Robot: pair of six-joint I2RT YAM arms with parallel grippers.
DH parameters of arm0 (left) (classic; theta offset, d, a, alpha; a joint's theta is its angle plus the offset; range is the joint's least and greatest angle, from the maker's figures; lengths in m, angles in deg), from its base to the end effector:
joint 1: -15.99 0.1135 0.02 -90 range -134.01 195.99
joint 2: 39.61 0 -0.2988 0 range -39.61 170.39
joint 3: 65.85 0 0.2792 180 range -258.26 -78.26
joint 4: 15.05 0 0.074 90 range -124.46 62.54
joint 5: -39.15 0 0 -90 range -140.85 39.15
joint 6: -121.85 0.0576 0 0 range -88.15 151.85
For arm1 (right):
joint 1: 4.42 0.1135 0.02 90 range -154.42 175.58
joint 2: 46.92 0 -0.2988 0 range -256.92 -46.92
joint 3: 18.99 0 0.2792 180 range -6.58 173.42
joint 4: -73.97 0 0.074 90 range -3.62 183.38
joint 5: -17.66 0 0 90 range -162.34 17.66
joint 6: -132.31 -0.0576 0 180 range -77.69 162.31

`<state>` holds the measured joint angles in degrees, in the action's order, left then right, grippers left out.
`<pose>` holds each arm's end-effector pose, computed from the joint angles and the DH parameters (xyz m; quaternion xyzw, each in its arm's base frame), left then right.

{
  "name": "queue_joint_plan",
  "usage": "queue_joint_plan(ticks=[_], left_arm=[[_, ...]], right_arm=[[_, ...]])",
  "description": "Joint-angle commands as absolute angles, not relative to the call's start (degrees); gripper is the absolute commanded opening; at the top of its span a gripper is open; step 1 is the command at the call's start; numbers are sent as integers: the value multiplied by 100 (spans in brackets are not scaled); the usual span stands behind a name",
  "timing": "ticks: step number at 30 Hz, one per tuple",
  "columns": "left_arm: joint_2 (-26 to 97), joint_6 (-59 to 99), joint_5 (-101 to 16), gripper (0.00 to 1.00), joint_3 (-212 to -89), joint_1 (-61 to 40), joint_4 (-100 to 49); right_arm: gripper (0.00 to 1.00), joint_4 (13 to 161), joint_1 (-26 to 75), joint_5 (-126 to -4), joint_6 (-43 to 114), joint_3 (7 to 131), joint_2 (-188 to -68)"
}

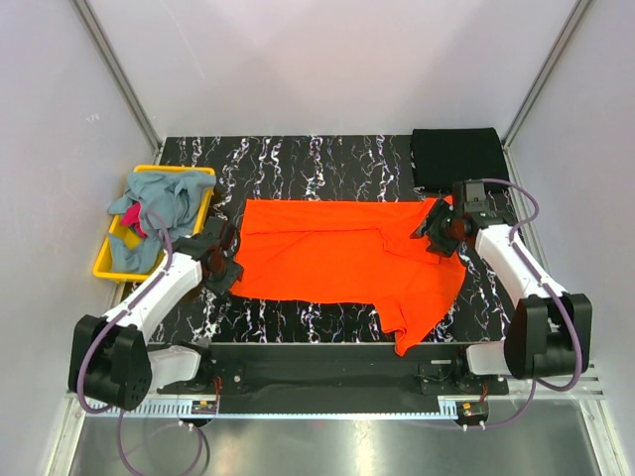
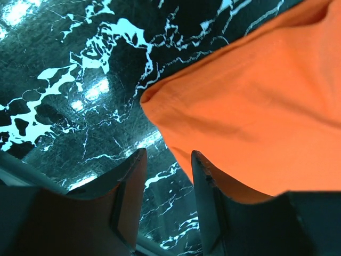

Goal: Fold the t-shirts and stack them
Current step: Fold the tshirt

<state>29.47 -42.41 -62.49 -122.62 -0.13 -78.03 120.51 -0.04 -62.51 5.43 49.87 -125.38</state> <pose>0.2138 -0.0497 0.2069 -0.4907 0.8561 -0.0195 0.1611 0.3067 0.0334 0.2511 0.2428 0.9220 0.1789 0.2426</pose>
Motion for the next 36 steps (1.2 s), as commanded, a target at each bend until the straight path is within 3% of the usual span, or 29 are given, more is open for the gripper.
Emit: queue_joint_plan(ticks=[1,15,32,36], left_arm=[[2921,-4690,-6605,44,-12195,-36,-7545],[3298,-4541,-6606,44,-12001,-27,-6965],[3527,-4532,-6474,46,-11632,-27,-6666],[3571,-4567,-6500,43,-11544,-36,-6604]], right_arm=[[61,12214,618,-6773,391,4766,-11945],[56,13551,2862,-7374,-1331,3184,-9712],[57,13262,3047,-7084,-1763,2278,-9755],[52,13042,3047,-7189,-1833,2207,-9685]])
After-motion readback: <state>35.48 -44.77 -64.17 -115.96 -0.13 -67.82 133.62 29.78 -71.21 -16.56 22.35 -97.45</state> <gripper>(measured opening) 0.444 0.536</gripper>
